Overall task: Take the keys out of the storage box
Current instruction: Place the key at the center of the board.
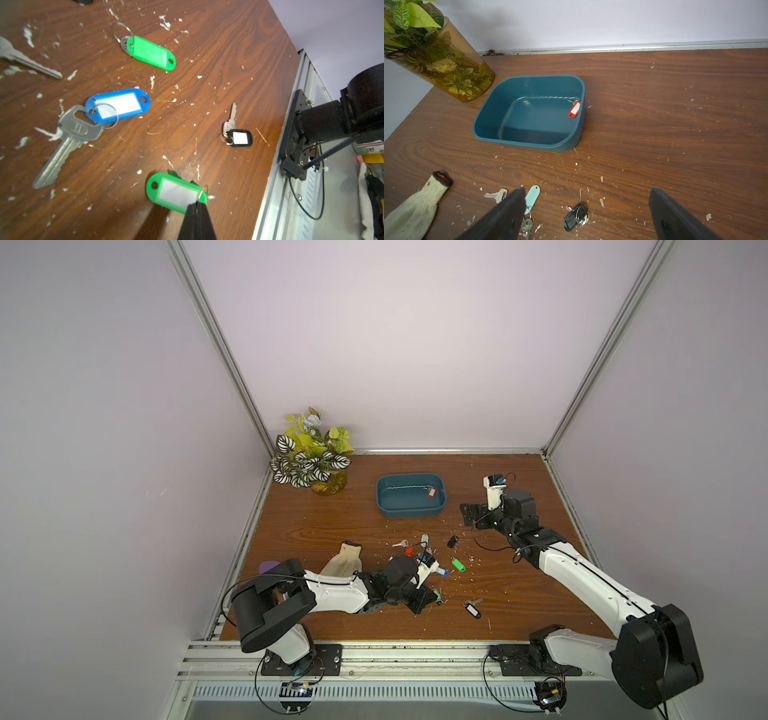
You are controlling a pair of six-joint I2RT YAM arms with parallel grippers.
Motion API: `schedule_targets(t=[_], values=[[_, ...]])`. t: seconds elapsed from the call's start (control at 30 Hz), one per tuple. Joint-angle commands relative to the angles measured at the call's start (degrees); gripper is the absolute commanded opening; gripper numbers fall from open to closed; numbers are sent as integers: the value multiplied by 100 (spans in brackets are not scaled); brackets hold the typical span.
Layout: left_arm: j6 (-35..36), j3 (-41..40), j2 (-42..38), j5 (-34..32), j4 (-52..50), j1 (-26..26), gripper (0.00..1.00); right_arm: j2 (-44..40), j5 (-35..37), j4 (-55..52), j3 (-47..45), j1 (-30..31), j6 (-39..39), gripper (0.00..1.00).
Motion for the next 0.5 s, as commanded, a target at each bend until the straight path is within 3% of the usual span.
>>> schedule_targets(t=[0.0,0.17,0.23,0.27,0.37,0.47], values=[[-66,115,188,149,214,-55,17,-25,33,197,96,36,19,100],[87,119,-71,-266,-241,-33,52,148,-275,269,143,70,7,100],[170,76,-391,-415,-435,84,87,356,-458,237,264,161,-46,100],[210,57,-555,-463,-522,170,96,473,-489,187,358,242,-93,100],[358,20,-1219,-624,-794,559,99,919,-234,-122,884,630,-312,99],[469,56,-1945,-1202,-1064,866,99,1485,19,-365,1470,928,-448,99]])
